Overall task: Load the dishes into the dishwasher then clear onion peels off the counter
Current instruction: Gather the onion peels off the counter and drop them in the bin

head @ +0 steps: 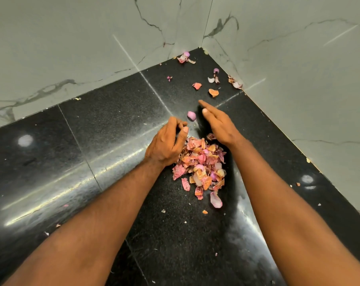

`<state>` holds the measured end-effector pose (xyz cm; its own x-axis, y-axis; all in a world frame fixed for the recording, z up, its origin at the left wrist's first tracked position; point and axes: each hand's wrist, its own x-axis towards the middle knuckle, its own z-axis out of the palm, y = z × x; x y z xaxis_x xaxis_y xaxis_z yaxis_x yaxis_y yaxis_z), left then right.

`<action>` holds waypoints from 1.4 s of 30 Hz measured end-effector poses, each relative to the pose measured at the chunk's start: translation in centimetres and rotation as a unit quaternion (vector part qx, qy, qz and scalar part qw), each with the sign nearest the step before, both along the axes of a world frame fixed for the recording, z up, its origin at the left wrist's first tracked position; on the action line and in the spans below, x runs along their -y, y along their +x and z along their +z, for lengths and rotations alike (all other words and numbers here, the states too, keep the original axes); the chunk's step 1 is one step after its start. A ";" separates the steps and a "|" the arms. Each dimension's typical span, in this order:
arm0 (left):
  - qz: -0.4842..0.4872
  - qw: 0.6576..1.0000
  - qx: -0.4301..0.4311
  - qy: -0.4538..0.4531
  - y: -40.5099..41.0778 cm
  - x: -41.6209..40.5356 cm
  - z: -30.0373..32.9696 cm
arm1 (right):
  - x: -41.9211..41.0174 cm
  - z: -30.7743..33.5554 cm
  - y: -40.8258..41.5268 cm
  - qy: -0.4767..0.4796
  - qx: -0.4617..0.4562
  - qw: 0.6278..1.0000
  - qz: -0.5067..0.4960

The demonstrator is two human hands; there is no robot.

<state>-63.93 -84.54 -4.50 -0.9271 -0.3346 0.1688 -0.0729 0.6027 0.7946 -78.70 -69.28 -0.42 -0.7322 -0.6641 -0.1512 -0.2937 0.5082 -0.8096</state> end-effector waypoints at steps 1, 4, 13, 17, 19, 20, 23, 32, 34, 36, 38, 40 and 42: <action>0.002 1.000 -0.016 0.014 0.0 0.0 0.1 | 0.7 -0.3 -0.4 0.018 0.004 0.999 0.032; 0.003 0.998 -0.047 0.048 0.2 0.3 0.1 | 2.0 -0.5 0.0 -0.014 0.027 0.997 0.073; -0.042 0.999 0.019 0.009 0.4 0.6 0.1 | -2.8 -0.9 4.8 -0.098 0.118 0.986 0.062; -0.094 0.984 0.081 -0.130 0.2 0.2 0.2 | -5.0 -1.5 4.7 -0.101 -0.015 0.991 -0.092; -0.123 0.973 0.104 -0.164 0.2 -0.2 0.3 | -5.3 -1.8 4.9 0.017 -0.067 0.996 -0.055; -0.128 0.973 0.111 -0.158 0.4 -0.5 0.4 | -5.3 -2.1 5.5 0.047 -0.068 0.996 -0.025; -0.102 0.985 0.107 -0.094 1.6 -2.5 0.8 | -5.2 -2.7 8.4 -0.001 -0.053 0.998 -0.025; 0.036 0.999 -0.023 0.032 7.9 -9.9 0.5 | -4.2 -3.5 20.8 -0.109 -0.145 0.914 -0.362; 0.079 0.991 -0.020 0.109 8.6 -10.9 1.1 | -3.6 -3.1 22.1 -0.168 -0.075 0.894 -0.409; 0.122 0.970 -0.006 0.211 9.4 -12.0 1.7 | -3.0 -2.5 23.3 -0.260 0.031 0.860 -0.439; 0.144 0.941 -0.011 0.307 10.1 -13.3 2.2 | -2.8 -2.4 24.0 -0.338 0.114 0.807 -0.471; 0.153 0.899 -0.025 0.410 10.9 -14.3 2.4 | -3.1 -2.3 24.5 -0.417 0.195 0.732 -0.502; 0.159 0.855 -0.031 0.492 11.5 -15.0 2.9 | -3.7 -2.1 25.3 -0.487 0.256 0.666 -0.504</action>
